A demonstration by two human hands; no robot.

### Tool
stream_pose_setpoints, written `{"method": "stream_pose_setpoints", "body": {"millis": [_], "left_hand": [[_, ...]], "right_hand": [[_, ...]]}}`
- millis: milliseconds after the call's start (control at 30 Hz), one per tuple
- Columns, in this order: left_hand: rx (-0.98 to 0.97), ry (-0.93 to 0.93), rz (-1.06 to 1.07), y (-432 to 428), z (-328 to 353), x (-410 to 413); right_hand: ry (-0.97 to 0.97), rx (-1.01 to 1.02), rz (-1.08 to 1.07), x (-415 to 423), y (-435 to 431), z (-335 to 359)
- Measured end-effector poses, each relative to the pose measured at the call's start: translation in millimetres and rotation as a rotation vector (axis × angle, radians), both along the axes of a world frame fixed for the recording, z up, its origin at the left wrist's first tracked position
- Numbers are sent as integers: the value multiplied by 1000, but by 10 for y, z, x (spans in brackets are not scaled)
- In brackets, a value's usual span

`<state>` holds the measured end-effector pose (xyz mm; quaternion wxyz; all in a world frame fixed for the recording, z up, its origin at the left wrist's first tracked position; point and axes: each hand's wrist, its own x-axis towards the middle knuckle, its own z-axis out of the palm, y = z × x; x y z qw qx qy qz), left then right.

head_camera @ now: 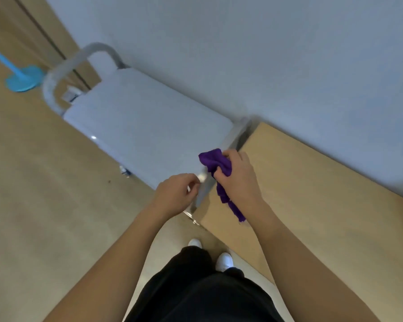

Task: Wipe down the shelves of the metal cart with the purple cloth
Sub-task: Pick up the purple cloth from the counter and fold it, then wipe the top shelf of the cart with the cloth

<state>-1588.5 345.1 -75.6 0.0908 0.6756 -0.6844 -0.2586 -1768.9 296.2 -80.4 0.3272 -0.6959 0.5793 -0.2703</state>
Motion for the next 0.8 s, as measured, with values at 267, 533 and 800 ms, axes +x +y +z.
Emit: {"method": "stream_pose_setpoints", "body": {"millis": [267,533,800], "left_hand": [[-6,-112,227,283,158,1118],[10,-156,318,260,-40,2649],[10,-158,219,-338,-80,4005]], "right_hand": [[52,-3,312,1358,-111,74],[99,58,404,2830,-274,-139],[109,94,295,4148,-675,-131]]}}
